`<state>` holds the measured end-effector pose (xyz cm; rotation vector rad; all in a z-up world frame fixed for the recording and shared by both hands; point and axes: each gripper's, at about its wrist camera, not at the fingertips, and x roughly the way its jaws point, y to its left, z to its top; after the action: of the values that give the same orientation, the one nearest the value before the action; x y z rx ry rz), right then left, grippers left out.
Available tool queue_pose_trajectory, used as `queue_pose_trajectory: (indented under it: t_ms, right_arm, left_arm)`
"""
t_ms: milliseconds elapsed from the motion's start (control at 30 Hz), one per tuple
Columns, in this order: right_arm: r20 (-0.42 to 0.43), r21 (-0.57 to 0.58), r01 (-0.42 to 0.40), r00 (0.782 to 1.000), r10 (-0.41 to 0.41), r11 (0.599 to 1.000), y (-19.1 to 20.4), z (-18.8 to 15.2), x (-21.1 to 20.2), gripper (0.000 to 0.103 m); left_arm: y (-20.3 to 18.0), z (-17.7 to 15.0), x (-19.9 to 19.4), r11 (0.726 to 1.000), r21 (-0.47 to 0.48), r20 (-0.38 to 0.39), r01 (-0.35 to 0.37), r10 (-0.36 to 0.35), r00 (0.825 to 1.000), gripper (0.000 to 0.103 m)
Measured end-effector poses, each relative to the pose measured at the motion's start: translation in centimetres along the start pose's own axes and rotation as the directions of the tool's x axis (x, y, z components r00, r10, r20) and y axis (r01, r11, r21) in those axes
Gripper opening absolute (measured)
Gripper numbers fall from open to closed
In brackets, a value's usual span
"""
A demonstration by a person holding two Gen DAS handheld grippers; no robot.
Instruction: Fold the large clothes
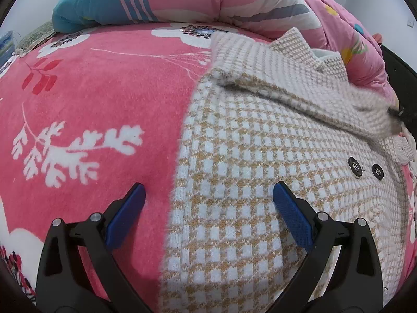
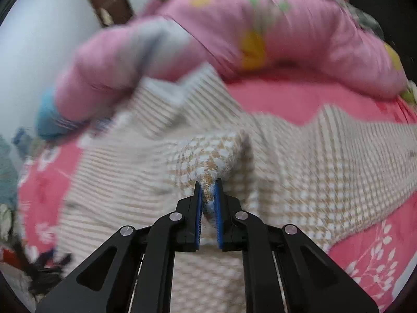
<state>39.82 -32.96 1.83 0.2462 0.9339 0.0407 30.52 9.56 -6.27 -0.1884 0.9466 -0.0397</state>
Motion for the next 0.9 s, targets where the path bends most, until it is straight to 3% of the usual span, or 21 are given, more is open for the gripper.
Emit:
queue_pose_trajectory:
  t_ms: [100,233,367,467,533,667,733,833,900]
  right_arm:
    - [-0.023,0.016,0.031,0.999,-0.031,0.999,-1.1,-0.7,2.0,0.009]
    - [0.023,-0.031,0.096,0.995,-0.096,0.995,-0.4,-0.6,1.7,0.011]
    - [0.097,-0.063,0.167,0.982,-0.161,0.984,0.1,-0.3,0.1,0.022]
    - [0.088,-0.050,0.157,0.984,-0.153,0.986,-0.3,-0.5,-0.3,0.036]
    - [0.057,-0.029,0.122,0.991,-0.120,0.992,-1.0,-0.8,-0.9,0.043]
    - [-0.012,0.044,-0.013,1.000,0.014,0.999,-2.7,-3.7,-4.1,0.070]
    - [-0.055,0.071,-0.092,0.994,0.096,0.993,-3.7,-6.2,-6.5,0.075]
    - [-0.091,0.067,-0.141,0.985,0.147,0.988,-4.5,-10.0,-9.3,0.076]
    - [-0.109,0.067,-0.157,0.980,0.164,0.985,-5.6,-13.3,-11.8,0.076]
  left_arm:
    - [0.0,0.0,0.0,1.000,-0.001,0.000,0.000,0.000,1.000,0.095]
    - [0.0,-0.1,0.1,1.000,0.000,-0.001,0.002,-0.002,1.000,0.095]
    - [0.0,-0.1,0.0,1.000,0.000,-0.001,0.001,-0.001,1.000,0.095]
    - [0.1,-0.1,0.2,1.000,0.003,-0.003,-0.002,0.002,1.000,0.095]
    - [0.0,-0.1,0.3,1.000,0.005,-0.005,-0.006,0.006,1.000,0.095]
    - [0.4,0.1,-0.9,0.999,-0.002,0.003,0.037,-0.037,0.999,0.095]
    - [0.7,0.1,-3.1,0.999,0.011,0.042,0.037,-0.037,0.998,0.095]
    - [0.9,-1.2,-7.7,0.996,0.054,0.114,0.073,-0.079,0.990,0.095]
    - [1.5,-3.1,-10.2,0.992,0.068,0.119,0.106,-0.114,0.986,0.095]
